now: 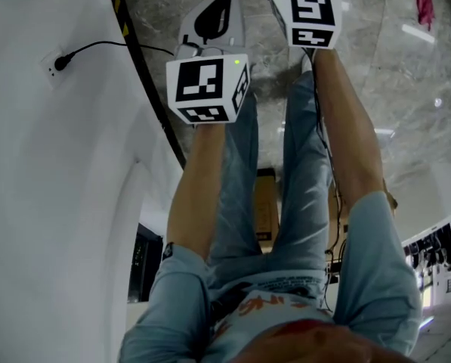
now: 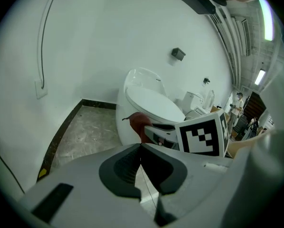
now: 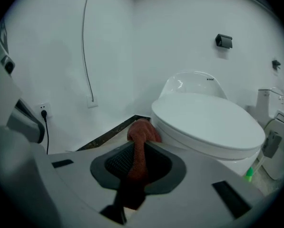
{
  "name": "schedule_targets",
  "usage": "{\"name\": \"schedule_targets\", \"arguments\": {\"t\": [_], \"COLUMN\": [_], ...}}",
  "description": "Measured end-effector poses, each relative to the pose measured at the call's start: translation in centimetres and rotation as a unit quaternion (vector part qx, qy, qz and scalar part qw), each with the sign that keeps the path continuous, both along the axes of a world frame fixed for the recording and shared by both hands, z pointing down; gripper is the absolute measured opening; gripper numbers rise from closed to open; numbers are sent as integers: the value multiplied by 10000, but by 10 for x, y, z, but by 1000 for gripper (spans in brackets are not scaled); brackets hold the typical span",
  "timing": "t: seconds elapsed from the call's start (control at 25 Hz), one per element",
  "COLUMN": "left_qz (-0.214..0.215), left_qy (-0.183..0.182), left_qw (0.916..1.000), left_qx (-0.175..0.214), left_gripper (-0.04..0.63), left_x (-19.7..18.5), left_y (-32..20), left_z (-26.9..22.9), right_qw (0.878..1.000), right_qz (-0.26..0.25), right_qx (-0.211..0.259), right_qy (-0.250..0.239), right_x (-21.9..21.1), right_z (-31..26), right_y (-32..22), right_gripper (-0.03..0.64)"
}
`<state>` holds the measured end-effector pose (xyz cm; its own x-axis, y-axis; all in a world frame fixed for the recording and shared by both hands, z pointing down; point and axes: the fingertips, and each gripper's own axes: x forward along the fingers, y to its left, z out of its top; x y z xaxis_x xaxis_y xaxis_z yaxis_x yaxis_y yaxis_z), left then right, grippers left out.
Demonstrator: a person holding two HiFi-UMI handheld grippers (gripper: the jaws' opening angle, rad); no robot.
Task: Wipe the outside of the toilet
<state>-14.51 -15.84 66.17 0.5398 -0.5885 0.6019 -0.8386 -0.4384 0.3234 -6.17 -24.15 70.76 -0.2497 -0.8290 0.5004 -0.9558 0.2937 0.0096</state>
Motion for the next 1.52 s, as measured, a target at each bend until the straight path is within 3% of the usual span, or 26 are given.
{"name": "schedule_targets", "arguments": {"t": [0.48,0.8,1.36,1.52], "left_qz": [162,302,383,339], "left_qy": [-37,-77,-27,24], "left_qw": [9997,9994,9990,9991], "left_qx": [-157,-171,-232,-257], "left_gripper": [-5,-5,-5,-5], "left_x": [47,91,177,204], "left_y": [-1,5,25,29], "left_z": [13,12,11,10], "right_qw": [9974,9966,9918,9931], "right_qz": [646,668,1158,1087], "right_qx": [55,42,31,36], "right_qy": [-325,-488,-537,-428], "right_x": [60,94,206,237], "right_z": [-12,-21,-27,-26], "right_y": [10,29,54,50], "right_gripper": [61,61,61,61]}}
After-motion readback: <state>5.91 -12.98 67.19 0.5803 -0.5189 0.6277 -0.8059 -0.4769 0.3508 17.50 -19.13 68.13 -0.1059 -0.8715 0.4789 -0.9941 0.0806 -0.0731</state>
